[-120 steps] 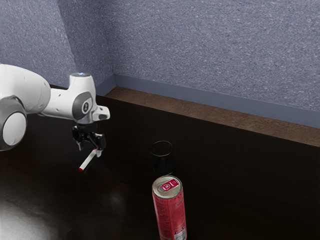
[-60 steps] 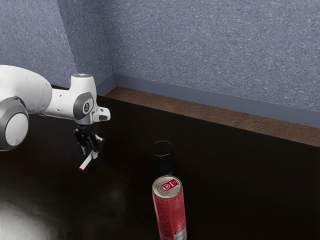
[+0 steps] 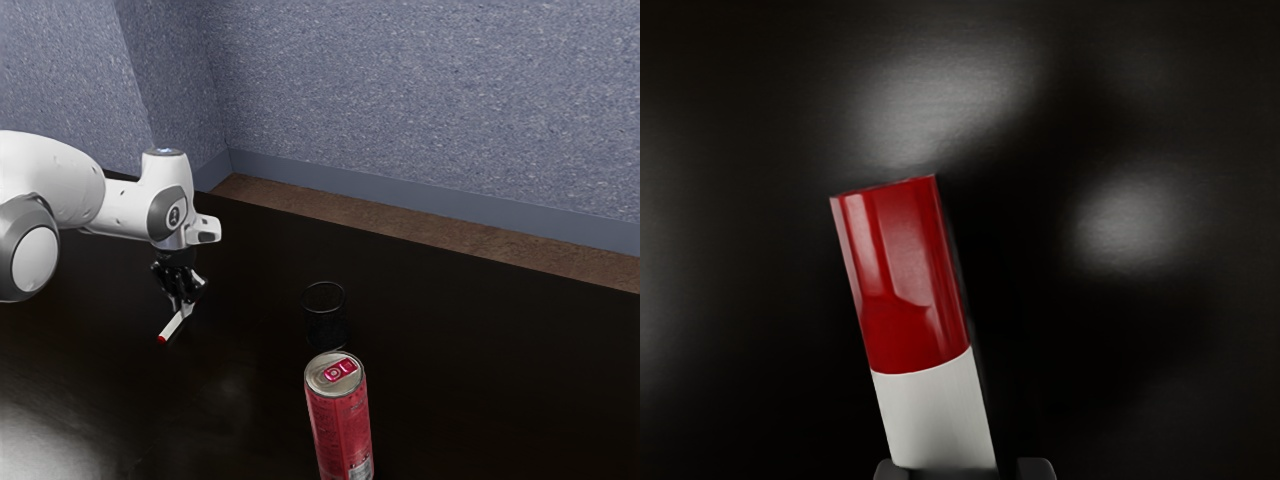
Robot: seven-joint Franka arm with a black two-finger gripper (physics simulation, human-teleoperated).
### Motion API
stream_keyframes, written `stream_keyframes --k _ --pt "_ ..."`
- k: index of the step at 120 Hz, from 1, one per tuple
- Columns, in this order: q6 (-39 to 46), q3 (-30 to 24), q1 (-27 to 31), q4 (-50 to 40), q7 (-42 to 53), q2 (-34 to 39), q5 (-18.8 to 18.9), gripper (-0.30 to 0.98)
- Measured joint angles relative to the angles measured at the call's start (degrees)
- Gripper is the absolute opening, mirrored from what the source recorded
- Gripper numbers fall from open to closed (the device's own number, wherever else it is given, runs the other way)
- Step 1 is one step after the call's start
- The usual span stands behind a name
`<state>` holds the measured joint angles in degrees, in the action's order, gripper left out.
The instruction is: Put the marker into the pen holder.
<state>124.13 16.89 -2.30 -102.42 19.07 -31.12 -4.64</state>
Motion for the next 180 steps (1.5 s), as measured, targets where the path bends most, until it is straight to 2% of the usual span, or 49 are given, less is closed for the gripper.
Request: stream_keyframes --k 52,100,116,128,140,153,180 --pt "0.1 -0.3 -0.1 -0.1 0.9 -0.2 -0.2 0.05" --pt "0.2 -0.3 -0.1 -0.3 1.2 0.0 0.1 -0.02" --pt "0.4 -0.3 -0.3 -0.6 1.2 1.5 0.3 -0.04" --pt "1.8 -0.5 -0.4 -3.3 1.2 5.2 0.5 -0.06" --pt "7.1 -2.5 -0.4 -10.3 1.4 12.9 0.8 -0.06" --pt "16.9 -7.5 -0.4 -17.5 1.6 22.4 1.2 -0.07" --pt "39.0 -16.3 -0.5 -19.4 2.2 24.3 0.7 -0.07"
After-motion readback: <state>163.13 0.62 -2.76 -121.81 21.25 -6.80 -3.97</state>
